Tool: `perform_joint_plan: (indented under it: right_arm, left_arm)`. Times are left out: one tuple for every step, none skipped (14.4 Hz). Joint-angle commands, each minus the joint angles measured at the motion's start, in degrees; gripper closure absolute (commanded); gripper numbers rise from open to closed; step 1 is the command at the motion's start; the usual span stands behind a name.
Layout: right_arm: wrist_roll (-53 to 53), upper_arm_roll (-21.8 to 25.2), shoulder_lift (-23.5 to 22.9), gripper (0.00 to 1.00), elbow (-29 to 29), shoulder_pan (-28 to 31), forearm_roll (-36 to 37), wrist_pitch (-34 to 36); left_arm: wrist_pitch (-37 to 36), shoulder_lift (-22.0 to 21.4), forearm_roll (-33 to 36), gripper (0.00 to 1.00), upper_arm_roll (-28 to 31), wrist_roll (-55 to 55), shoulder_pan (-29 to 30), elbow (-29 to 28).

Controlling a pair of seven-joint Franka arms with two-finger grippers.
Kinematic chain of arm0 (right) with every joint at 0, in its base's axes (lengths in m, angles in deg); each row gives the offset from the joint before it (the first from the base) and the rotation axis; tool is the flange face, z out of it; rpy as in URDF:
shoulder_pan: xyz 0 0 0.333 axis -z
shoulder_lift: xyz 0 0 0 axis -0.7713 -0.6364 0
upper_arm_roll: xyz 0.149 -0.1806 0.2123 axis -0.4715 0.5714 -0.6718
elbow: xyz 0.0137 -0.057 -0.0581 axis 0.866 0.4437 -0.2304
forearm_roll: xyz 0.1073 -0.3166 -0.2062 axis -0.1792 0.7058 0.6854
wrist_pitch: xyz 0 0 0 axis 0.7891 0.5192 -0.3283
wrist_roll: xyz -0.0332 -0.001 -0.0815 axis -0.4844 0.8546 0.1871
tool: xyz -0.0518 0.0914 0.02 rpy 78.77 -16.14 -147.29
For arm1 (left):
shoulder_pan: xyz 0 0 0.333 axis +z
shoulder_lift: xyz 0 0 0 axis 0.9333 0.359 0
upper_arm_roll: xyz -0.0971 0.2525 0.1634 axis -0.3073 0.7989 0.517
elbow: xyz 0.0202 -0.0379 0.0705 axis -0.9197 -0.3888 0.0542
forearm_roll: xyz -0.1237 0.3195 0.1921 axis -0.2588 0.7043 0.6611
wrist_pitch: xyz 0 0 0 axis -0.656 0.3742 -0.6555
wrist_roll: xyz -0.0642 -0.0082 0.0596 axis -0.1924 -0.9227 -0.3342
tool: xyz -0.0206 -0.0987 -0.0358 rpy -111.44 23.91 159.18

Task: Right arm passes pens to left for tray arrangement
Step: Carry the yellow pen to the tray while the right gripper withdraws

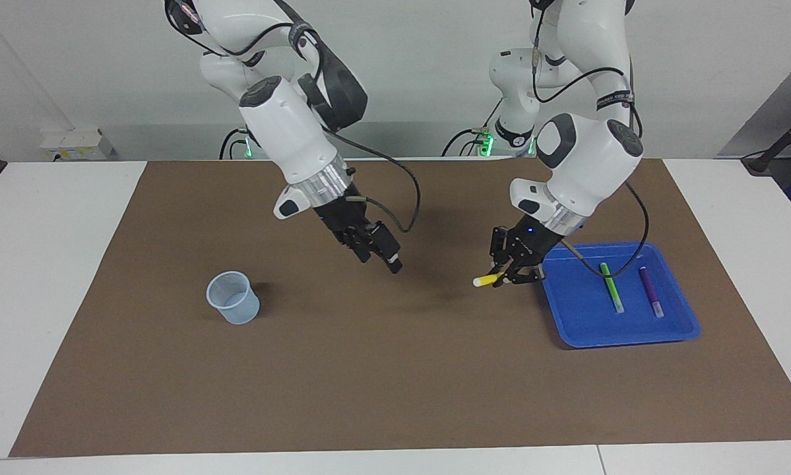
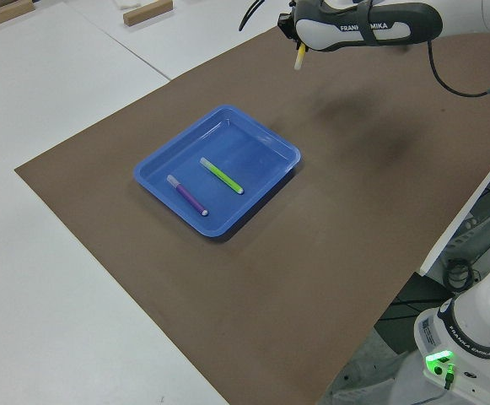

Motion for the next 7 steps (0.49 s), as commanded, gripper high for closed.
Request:
perform_joint_plan:
  right_arm:
    - [-10.6, -0.5, 4.6, 0.0, 0.7, 4.6, -0.1, 8.7]
    - [-14.9, -0.4, 6.3, 0.0, 1.0, 6.3, -0.1, 12.2]
    - [-19.0, -0.4, 7.7, 0.0, 1.3, 8.2, 0.0, 15.4]
    - [-23.3, -0.3, 9.0, 0.0, 1.3, 10.1, 0.0, 18.8]
    - [-27.2, -0.3, 10.1, 0.0, 1.3, 11.8, 0.4, 21.8]
    - [-31.0, -0.3, 11.2, 0.0, 1.3, 13.5, 1.4, 24.5]
    - [-34.7, -0.3, 12.1, 0.0, 1.3, 15.1, 2.9, 26.8]
  left_arm:
    - [-5.1, -3.3, 1.2, 1.0, -0.2, -9.9, 3.1, -3.1]
    - [-5.4, -4.0, 1.2, 1.0, 0.2, -13.2, 3.7, -4.5]
    - [-5.4, -4.8, 1.4, 1.0, 0.3, -16.0, 4.3, -6.0]
    - [-5.2, -5.0, 3.6, 1.0, 0.4, -19.3, 5.0, -6.9]
    - [-5.4, -5.3, 6.8, 1.0, 0.4, -23.8, 5.7, -7.1]
    - [-5.4, -5.4, 8.7, 1.0, 0.4, -27.3, 6.0, -7.5]
    - [-4.9, -5.5, 10.6, 1.0, 0.4, -29.2, 6.5, -8.0]
